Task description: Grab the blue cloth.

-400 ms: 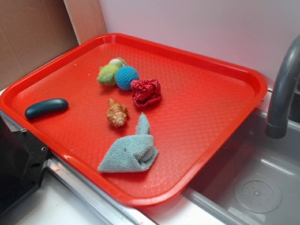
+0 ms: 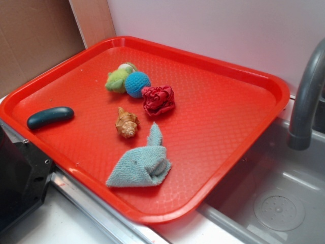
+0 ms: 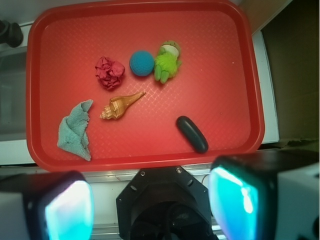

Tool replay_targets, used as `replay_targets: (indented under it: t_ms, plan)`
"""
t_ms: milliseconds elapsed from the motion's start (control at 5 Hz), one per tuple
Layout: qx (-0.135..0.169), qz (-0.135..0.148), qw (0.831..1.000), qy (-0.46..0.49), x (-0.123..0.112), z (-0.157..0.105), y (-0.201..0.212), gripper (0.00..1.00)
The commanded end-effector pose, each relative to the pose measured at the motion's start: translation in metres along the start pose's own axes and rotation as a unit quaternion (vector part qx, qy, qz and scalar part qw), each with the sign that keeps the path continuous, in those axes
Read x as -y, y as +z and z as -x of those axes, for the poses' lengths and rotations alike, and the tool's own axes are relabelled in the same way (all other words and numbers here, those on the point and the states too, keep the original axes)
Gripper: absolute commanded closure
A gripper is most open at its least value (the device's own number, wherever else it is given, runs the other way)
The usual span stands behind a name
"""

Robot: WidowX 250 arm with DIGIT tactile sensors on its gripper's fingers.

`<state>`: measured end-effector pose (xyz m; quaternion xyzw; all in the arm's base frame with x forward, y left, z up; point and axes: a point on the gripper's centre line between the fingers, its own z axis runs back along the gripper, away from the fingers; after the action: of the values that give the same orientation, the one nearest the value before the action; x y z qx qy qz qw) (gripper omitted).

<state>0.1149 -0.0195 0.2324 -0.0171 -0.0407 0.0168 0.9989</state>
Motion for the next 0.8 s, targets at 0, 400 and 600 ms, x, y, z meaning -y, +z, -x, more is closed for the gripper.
replay_targets:
  t_ms: [0, 400, 600]
  plan:
    - [-0.057, -0.013, 0.998, 0.002, 0.062, -0.016, -0.1, 0.0]
    - [-0.079, 0.037, 0.996, 0.018, 0.116, -0.025, -0.192, 0.0]
    - [-0.076, 0.06, 0.995, -0.018, 0.138, -0.03, -0.211, 0.0]
